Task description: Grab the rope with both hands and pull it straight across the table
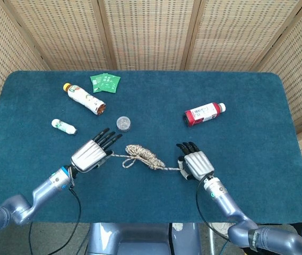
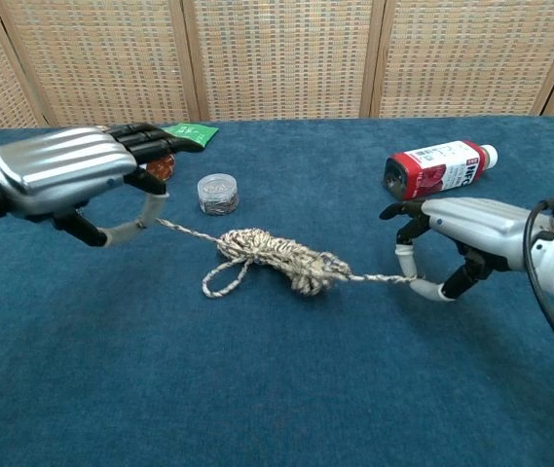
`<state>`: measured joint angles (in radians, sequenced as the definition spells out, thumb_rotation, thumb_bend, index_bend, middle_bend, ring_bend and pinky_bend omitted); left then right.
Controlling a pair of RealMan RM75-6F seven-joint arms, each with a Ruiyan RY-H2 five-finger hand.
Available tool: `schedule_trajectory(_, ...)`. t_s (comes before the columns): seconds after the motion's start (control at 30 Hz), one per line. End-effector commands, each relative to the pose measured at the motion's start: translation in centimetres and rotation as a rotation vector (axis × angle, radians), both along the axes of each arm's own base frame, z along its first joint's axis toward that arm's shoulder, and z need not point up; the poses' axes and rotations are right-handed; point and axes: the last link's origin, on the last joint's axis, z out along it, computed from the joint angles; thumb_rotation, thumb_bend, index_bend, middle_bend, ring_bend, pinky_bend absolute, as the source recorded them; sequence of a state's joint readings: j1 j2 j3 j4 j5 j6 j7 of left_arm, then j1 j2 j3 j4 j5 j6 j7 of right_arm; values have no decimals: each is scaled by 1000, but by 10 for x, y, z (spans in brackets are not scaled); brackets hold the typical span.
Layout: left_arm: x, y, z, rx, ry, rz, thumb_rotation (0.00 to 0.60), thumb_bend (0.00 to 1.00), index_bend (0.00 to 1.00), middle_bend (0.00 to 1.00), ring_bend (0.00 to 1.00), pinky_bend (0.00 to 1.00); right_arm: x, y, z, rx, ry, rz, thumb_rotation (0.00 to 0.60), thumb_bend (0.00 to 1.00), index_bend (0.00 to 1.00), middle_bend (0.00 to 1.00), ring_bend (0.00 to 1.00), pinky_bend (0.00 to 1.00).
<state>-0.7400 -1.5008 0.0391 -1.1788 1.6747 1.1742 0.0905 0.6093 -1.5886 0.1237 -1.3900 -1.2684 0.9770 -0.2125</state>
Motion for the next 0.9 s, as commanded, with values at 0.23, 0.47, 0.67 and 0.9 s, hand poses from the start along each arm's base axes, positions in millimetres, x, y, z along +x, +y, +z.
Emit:
schedule_trajectory(0.23, -47, 18, 41, 89, -39, 122, 600, 599, 676, 0, 0, 0, -56, -17, 69, -144, 148, -97, 600, 482, 685, 79, 0, 0)
schedule_trajectory(0.47, -77, 17, 60, 122, -66, 188, 600, 600, 678, 0, 0, 0, -93, -17, 97, -202, 199, -186, 600, 482, 687, 80, 0, 0)
schedule_trajectory(0.67, -98, 13, 76, 152, -71, 226, 600, 600, 677, 0, 0, 0, -115, -13, 111, -224, 220, -233, 600, 489, 686, 80, 0, 0)
schedule_trajectory(0.9, -107, 7, 75, 146, -85, 240, 600, 587, 675, 0, 0, 0, -118, -9, 110, -218, 215, -235, 600, 461, 659, 79, 0, 0)
